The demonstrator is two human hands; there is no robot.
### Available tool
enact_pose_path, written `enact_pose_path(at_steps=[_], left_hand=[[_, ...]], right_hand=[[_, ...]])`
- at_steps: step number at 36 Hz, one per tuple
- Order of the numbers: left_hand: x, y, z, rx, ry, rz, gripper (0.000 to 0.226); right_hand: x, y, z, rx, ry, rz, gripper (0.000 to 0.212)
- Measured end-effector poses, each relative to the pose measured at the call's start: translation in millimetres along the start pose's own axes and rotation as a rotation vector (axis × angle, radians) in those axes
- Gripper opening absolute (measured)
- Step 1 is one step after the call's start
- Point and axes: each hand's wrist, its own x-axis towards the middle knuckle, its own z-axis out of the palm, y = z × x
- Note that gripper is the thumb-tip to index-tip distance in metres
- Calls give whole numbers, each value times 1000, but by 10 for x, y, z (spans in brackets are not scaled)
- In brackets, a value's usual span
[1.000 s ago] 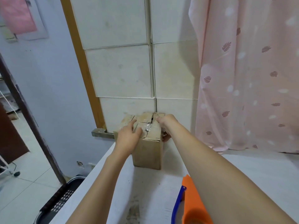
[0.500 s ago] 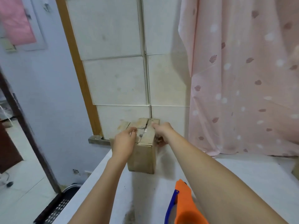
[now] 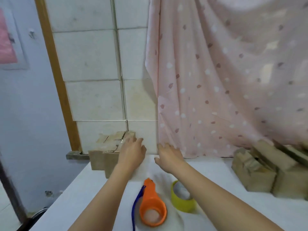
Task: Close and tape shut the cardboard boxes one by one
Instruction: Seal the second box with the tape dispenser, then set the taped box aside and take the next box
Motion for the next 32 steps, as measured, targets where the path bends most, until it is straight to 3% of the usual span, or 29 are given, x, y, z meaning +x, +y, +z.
enact_pose_path(at_steps=[4,11,15,32], left_hand=[[-251,525,143,88,-84,80,51],[-725,1428,403,54,-166,174,32],[-1000,1841,511,21,-170,227,37],[-1425,2833,787,156,-259,350,37]], right_hand=[[-472,402,-56,-31,28,60,59],[-1293,1039,-284,-58,7,140,48],[-1675,1295,-386,-125,0,187,48],[-2564,2058,-491,-79,0,320,36]])
